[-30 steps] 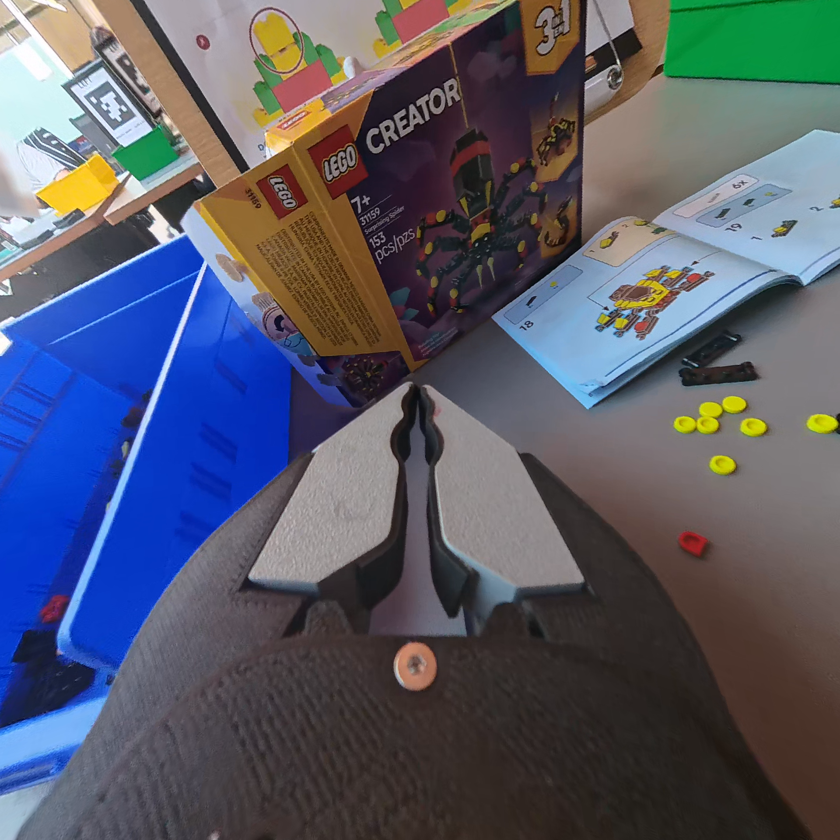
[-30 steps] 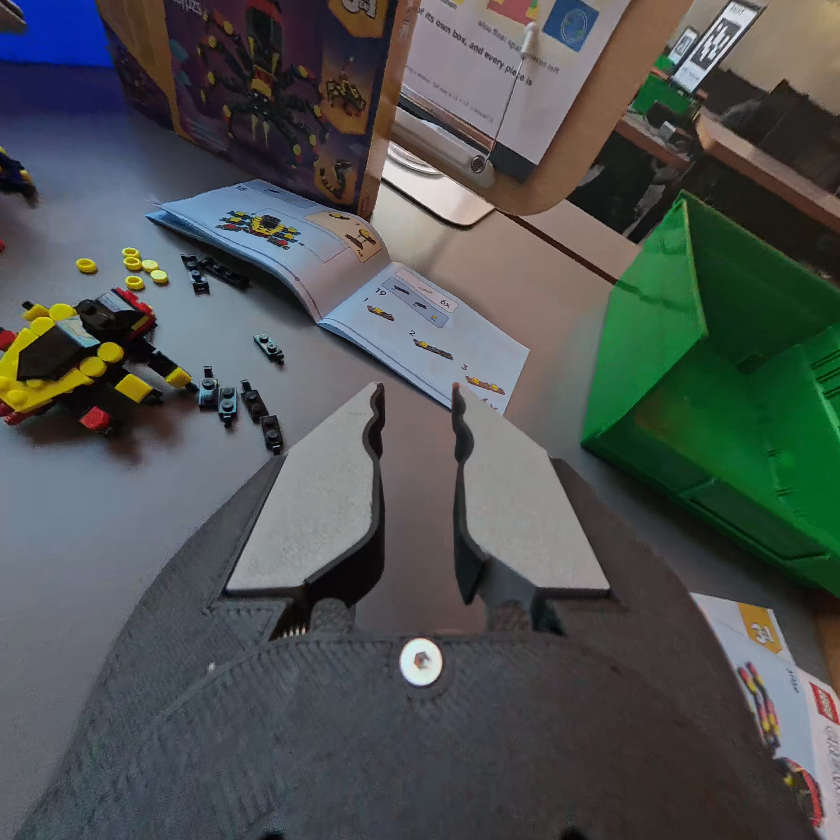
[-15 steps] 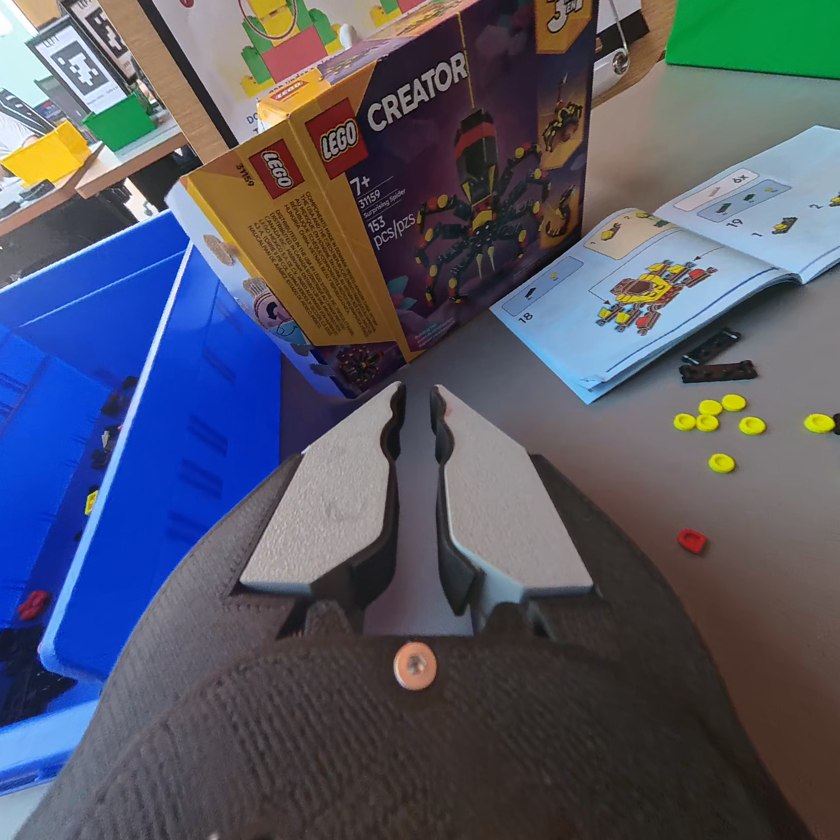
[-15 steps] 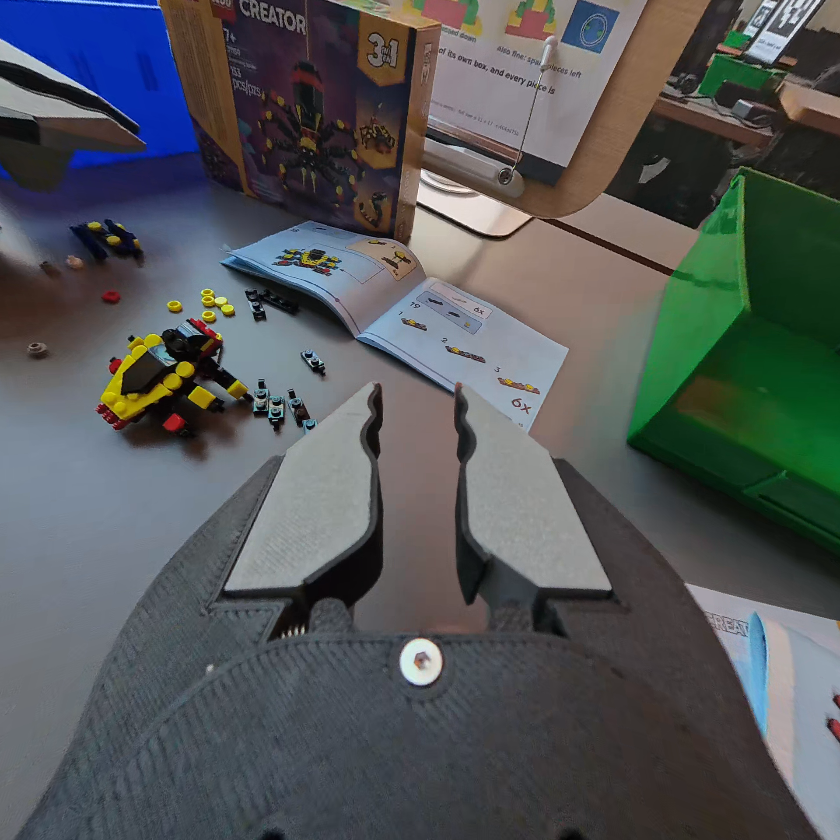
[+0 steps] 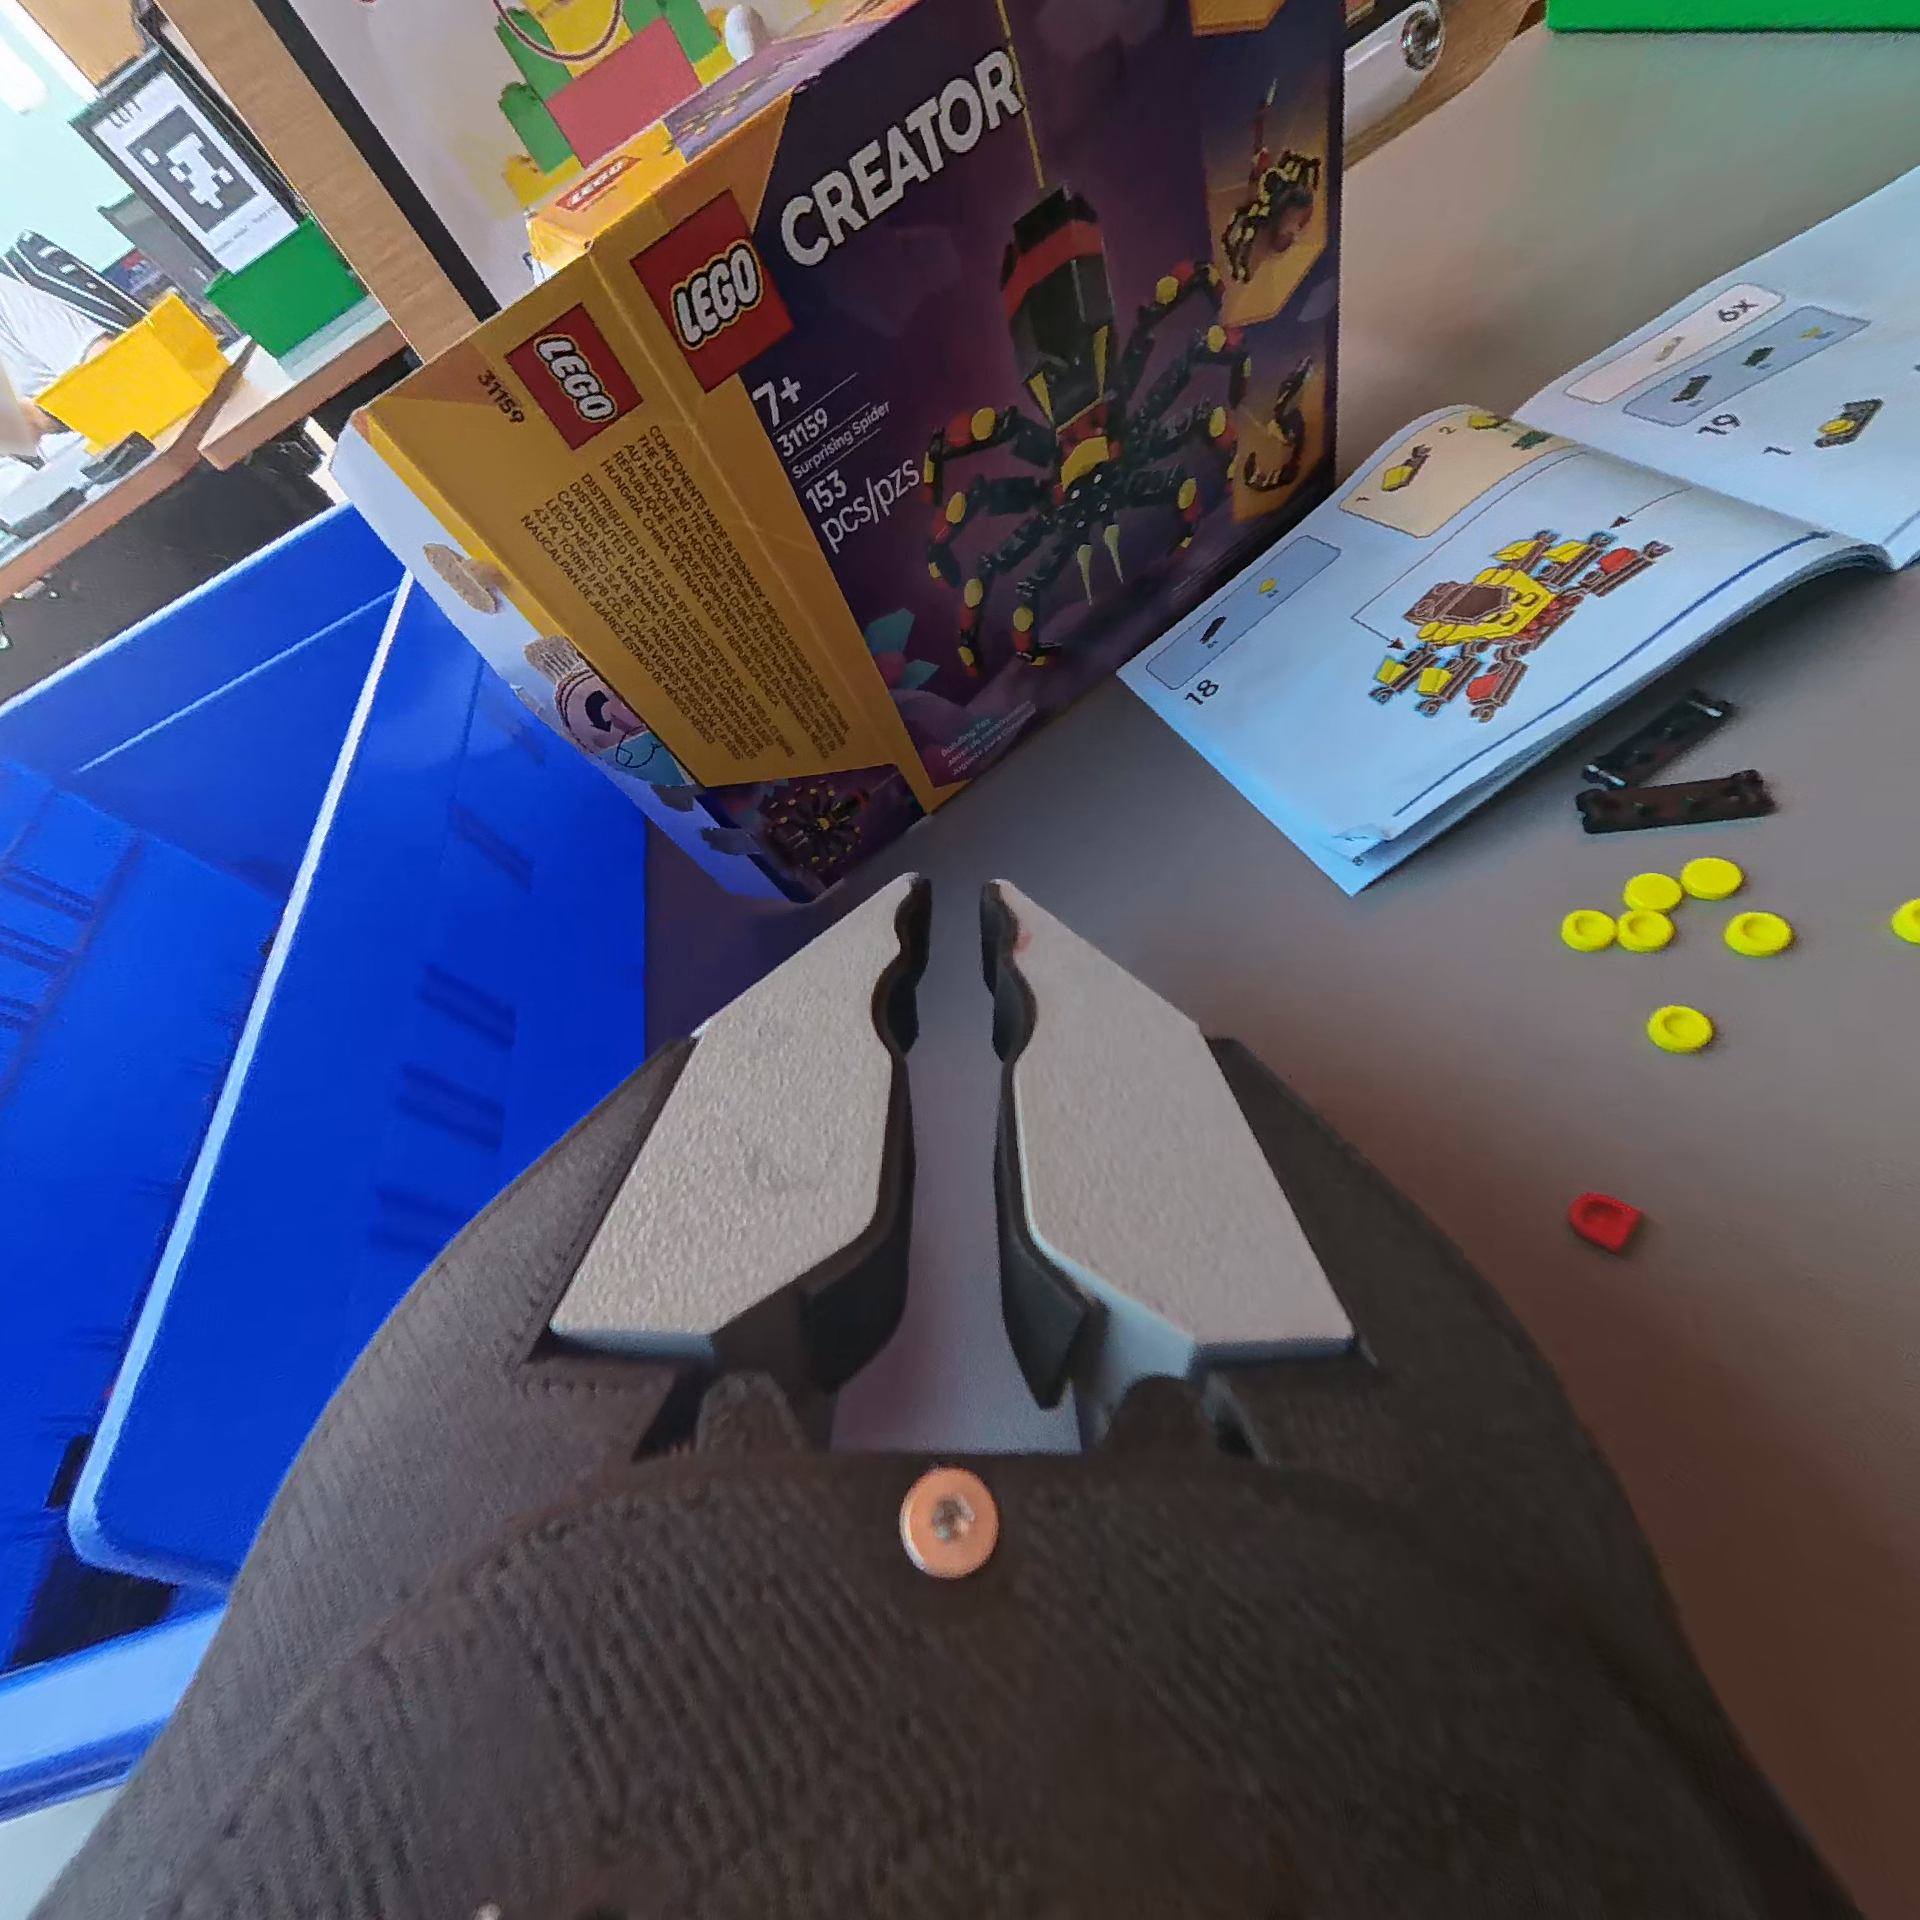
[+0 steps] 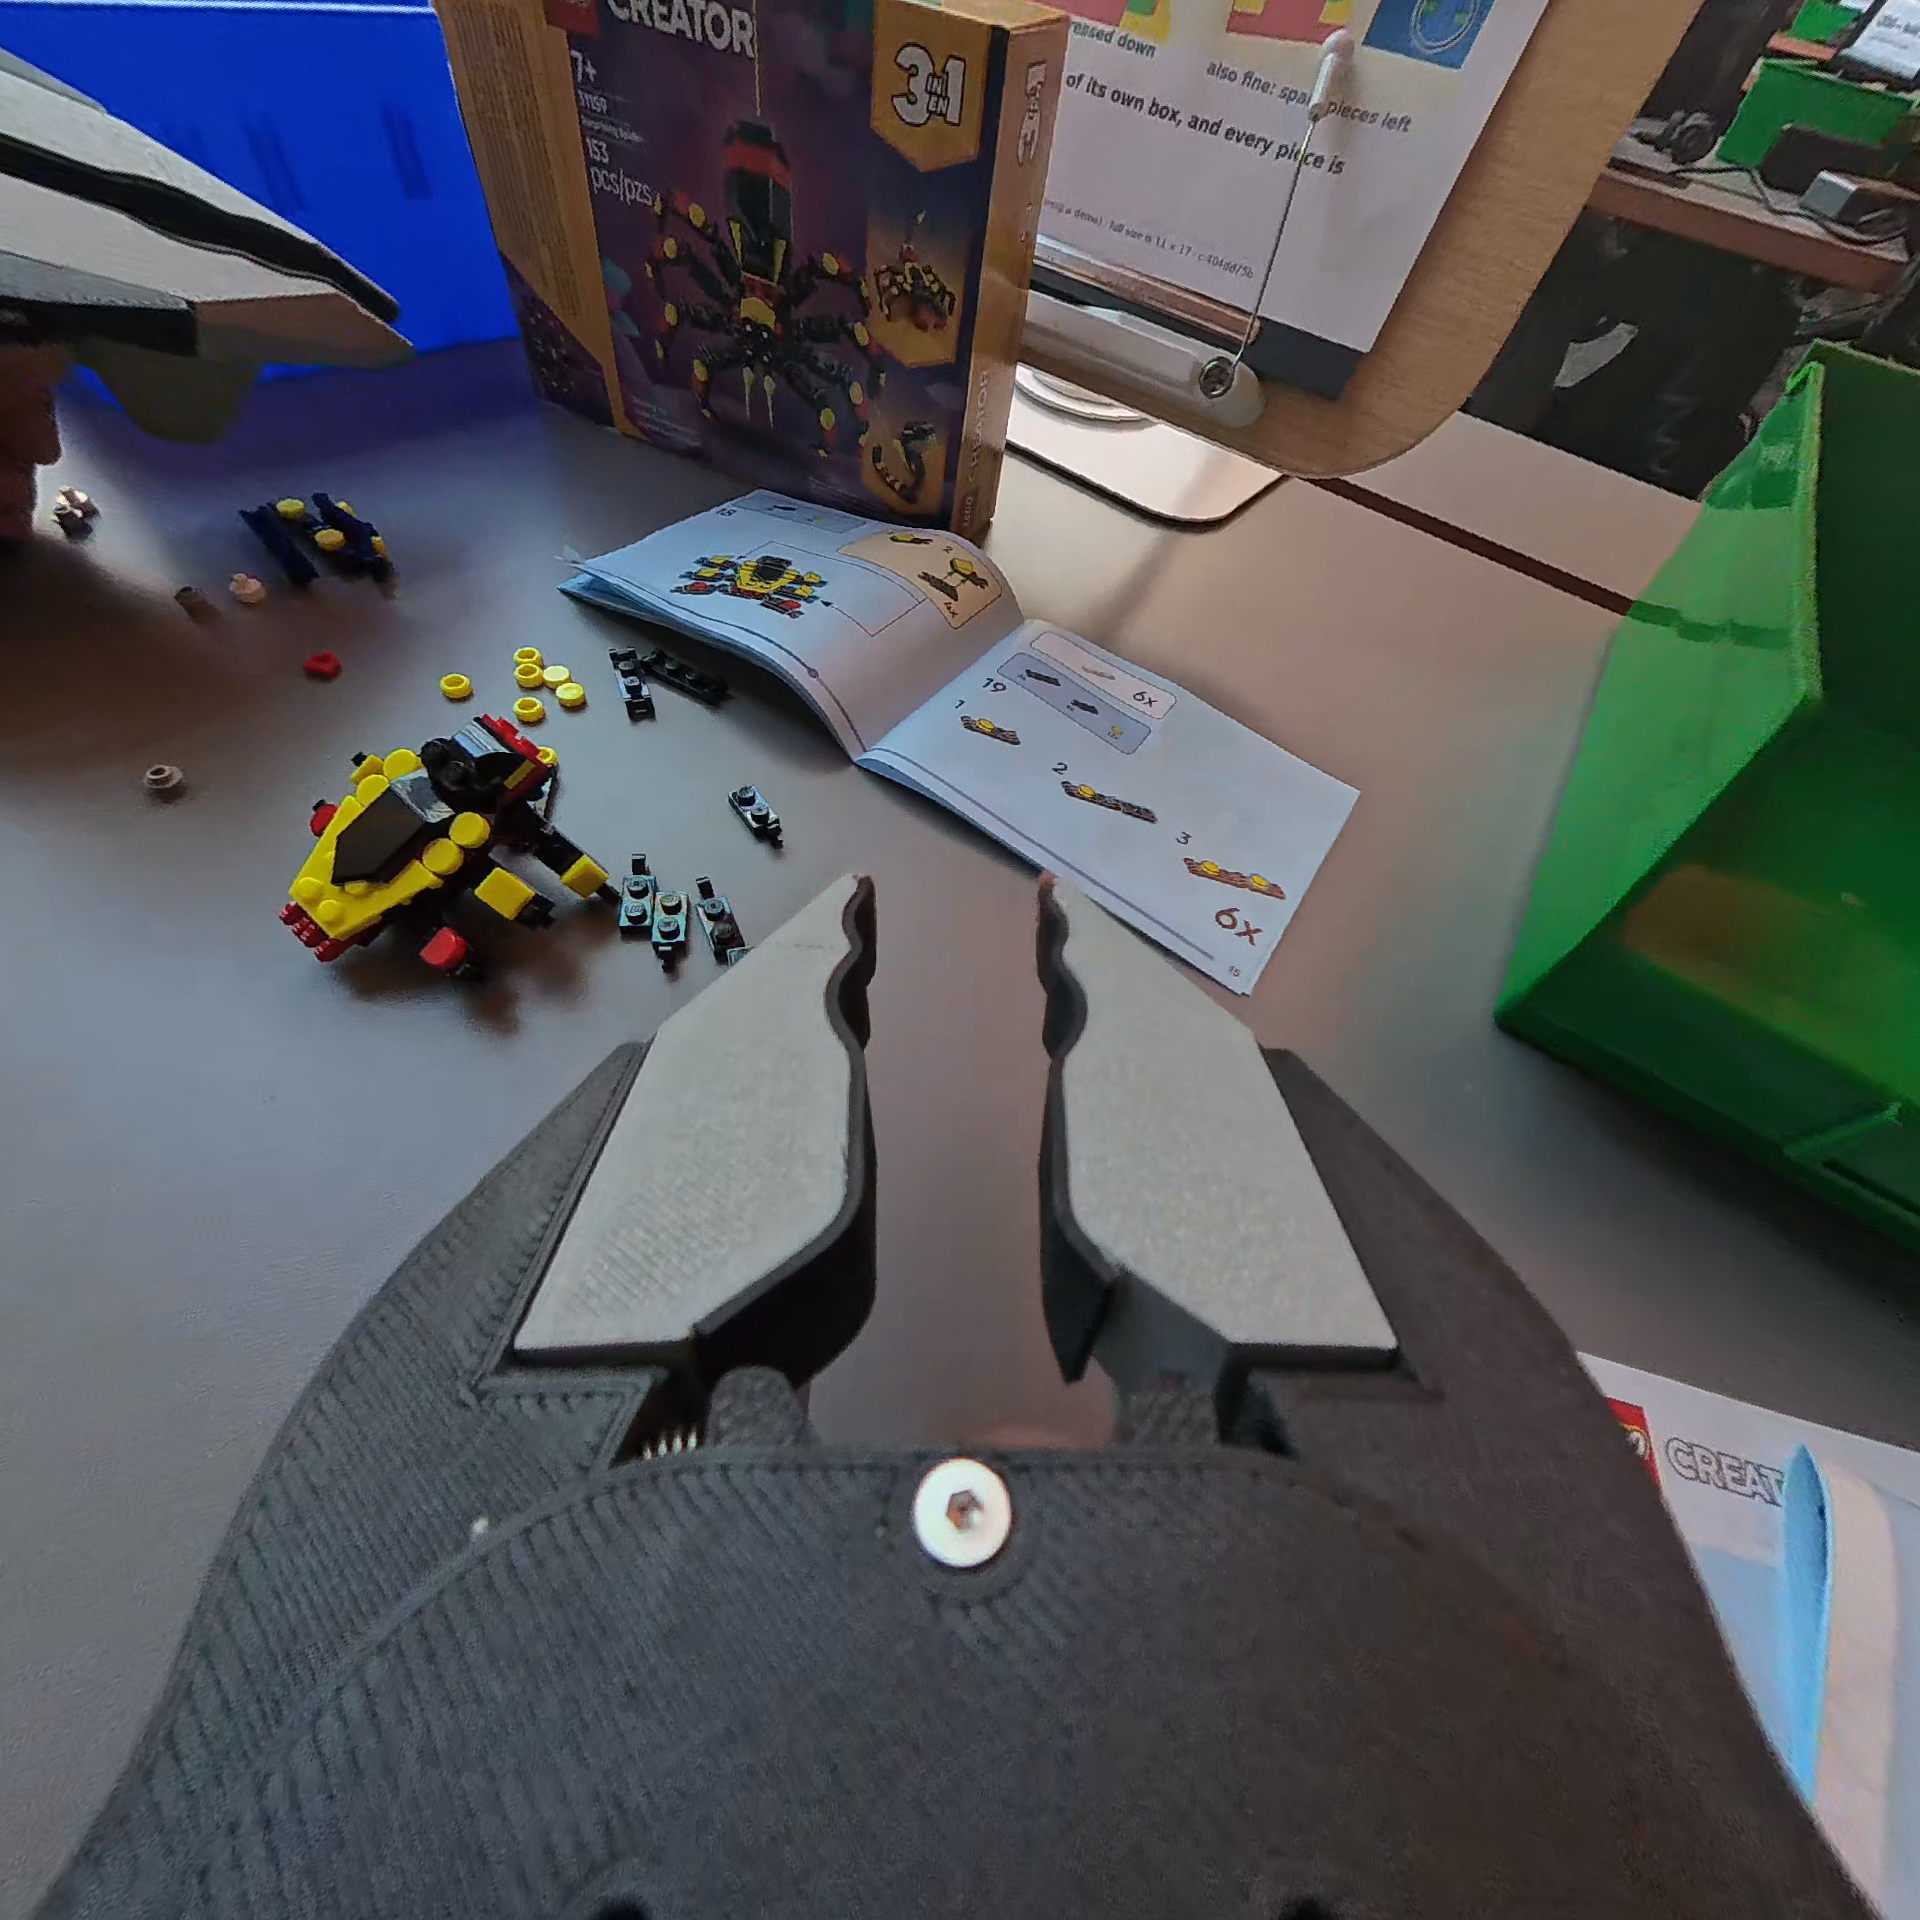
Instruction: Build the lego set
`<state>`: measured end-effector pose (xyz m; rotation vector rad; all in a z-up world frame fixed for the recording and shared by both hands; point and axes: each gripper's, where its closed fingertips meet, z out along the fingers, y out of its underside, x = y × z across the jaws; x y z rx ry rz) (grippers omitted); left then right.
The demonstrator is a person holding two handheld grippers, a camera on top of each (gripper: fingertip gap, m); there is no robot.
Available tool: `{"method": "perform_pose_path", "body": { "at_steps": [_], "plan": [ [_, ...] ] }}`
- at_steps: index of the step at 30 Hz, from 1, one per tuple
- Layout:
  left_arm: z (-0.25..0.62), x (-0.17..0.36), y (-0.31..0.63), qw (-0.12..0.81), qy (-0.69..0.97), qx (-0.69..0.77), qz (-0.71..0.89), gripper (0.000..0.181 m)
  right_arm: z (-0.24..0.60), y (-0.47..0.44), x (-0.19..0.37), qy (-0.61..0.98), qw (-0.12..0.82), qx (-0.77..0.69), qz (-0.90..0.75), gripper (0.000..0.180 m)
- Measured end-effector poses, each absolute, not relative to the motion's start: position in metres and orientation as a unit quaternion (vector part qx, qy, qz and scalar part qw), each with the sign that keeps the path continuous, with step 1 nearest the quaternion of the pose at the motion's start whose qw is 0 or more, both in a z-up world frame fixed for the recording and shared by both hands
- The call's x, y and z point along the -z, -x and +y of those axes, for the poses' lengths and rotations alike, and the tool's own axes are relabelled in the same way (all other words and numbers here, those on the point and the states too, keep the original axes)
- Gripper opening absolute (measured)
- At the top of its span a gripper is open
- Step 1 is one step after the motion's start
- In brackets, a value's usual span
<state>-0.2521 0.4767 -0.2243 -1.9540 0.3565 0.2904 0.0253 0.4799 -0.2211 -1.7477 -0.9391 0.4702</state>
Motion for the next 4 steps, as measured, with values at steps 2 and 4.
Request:
{"method": "perform_pose_path", "body": {
  "at_steps": [2, 4],
  "plan": [
    [0.4767, 0.2238, 0.2529, 0.539, 0.822, -0.118, 0.146, 0.007, 0.4794, -0.024, 0.2231, 0.731, 0.521, -0.19, -0.399, 0.028],
    [0.4767, 0.2231, 0.2537, 0.541, 0.822, -0.113, 0.141, 0.006, 0.4791, -0.0228, 0.2249, 0.731, 0.517, -0.185, -0.404, 0.028]
  ]
}}
